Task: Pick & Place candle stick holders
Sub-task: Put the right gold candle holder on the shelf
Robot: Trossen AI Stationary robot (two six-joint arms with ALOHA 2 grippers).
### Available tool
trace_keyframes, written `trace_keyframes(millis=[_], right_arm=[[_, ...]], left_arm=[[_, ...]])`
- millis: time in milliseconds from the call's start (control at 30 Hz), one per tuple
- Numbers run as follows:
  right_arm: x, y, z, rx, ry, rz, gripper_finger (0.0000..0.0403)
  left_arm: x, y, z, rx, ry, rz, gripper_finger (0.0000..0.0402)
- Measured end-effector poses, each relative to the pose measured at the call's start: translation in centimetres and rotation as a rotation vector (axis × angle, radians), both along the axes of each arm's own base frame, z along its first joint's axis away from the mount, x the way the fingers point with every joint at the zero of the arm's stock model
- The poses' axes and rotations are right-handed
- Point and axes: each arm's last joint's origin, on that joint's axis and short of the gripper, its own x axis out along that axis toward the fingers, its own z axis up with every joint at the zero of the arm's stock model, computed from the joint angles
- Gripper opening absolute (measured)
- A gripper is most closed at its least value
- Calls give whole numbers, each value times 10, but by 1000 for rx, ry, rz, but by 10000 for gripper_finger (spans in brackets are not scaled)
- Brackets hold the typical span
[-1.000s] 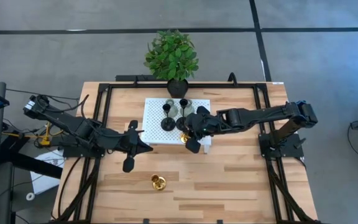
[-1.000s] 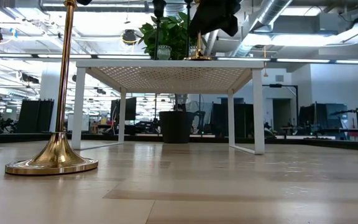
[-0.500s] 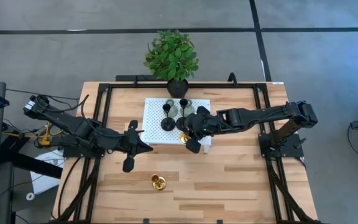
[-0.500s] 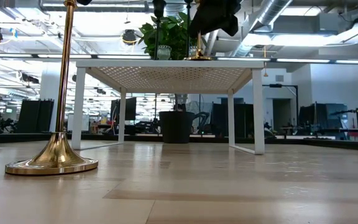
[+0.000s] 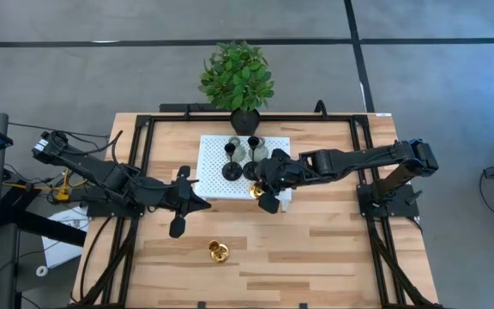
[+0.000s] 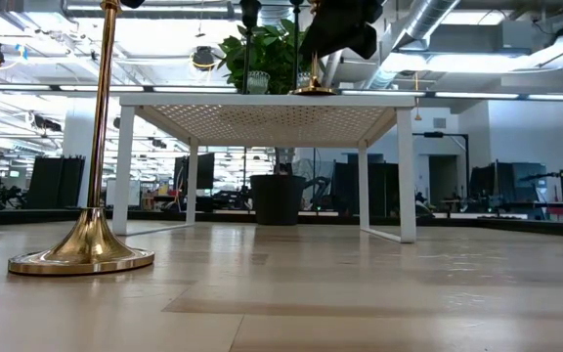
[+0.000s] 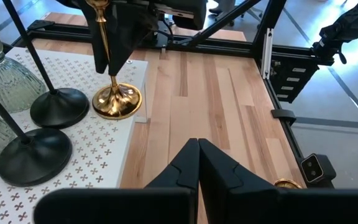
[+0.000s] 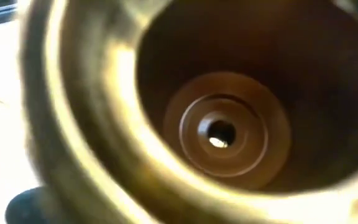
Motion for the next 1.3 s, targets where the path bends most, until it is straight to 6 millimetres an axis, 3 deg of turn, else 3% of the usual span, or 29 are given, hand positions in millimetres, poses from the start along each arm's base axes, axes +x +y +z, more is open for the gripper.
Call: trace_keyframes(millis=[167,433,600,767,967,1100,1300], right_arm=[[0,0,0,-3,2,11,105],[-4,0,1,-14,28,25,262],[-21,-1,8,-12,79,19,285],[-42,3,24,12,88,13,277],[-60,21,27,42,148,28,241],[-59,39,20,43,152,80,170],[-47,66,0,34,119,144,20]], left_arm=[[0,0,0,0,0,0,4],[0,0,0,0,0,0,4],[0,0,0,1,1,0,4],[0,0,0,0,1,0,4],[0,0,0,2,4,0,4],[0,0,0,1,3,0,4],[0,0,0,1,3,0,4]])
